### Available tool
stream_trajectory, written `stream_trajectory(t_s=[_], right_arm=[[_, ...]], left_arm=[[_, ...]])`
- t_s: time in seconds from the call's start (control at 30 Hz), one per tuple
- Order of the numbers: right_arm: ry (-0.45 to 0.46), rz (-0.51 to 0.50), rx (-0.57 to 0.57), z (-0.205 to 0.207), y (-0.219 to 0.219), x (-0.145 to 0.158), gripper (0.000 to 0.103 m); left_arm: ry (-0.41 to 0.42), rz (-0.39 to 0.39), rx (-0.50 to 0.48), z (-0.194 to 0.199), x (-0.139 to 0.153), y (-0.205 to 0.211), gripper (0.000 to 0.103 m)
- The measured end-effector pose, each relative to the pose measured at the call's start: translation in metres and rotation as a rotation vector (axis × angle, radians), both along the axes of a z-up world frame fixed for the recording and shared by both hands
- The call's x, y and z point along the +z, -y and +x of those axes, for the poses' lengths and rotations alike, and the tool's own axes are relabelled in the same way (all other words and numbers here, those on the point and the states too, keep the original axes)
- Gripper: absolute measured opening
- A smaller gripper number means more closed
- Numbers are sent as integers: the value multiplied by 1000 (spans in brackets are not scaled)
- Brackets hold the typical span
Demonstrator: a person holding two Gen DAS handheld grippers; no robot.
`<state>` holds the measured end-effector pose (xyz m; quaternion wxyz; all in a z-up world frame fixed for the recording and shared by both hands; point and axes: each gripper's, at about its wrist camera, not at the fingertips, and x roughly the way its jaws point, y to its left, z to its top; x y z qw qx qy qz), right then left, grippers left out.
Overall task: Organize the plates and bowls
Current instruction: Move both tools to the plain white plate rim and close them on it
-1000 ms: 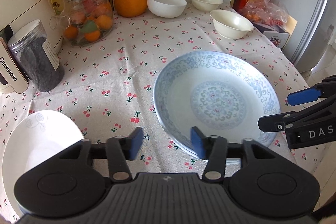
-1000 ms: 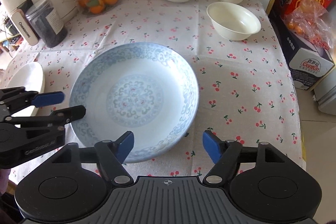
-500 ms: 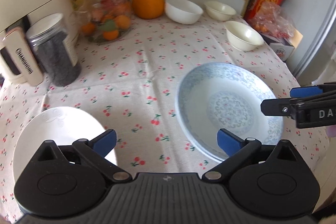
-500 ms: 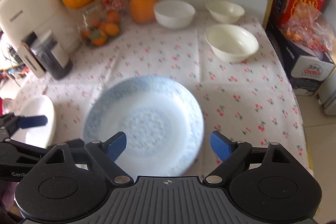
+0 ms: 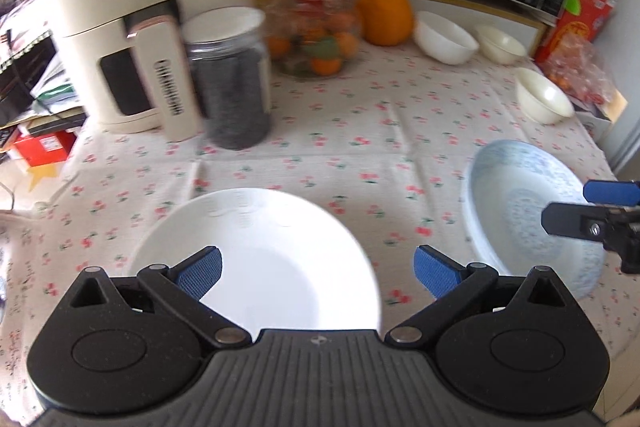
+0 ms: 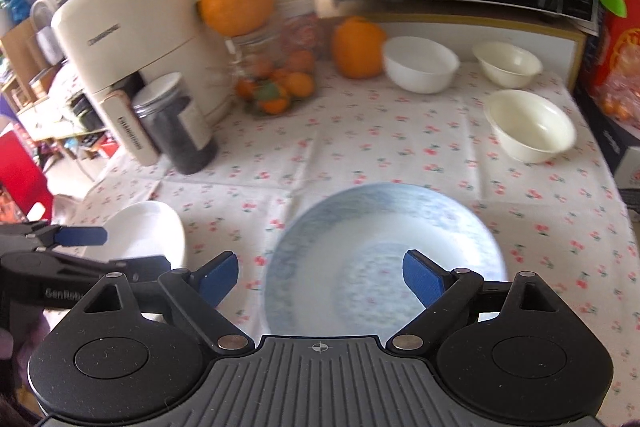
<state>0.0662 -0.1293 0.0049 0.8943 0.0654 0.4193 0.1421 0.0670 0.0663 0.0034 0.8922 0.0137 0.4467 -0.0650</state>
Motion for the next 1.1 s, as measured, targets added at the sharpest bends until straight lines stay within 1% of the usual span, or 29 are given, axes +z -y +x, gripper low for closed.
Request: stream_trajectory(t_s=[0.13,0.3,0.5,0.7,0.77,0.83,0.97,1.1], right_arm=[[6,44,36,-1,-19,-4,91],[20,68,80,-3,-42,-8,91],[37,65,146,-6,-73,-16,91],[19,68,219,-11,-105,-32,91],[12,50,244,-15,-117,-37,91],[-3,41,271,-19,-127,-41,91],[-64,77,302,-20,-138,-48,91],[-120,122,276,-16,-141,-57,91]], left_arm=[[16,23,21,-2,-1,-20,102],[-1,42,38,-1,-7,-44,102],[-19,48,37,0,-15,-68,102],[-50,45,30,3,-24,-85,102],[-82,35,35,5,-27,-88,96],[-116,6,43,6,-29,-92,92],[-166,-59,59,6,-32,-99,82],[-186,-85,74,6,-33,-103,72]])
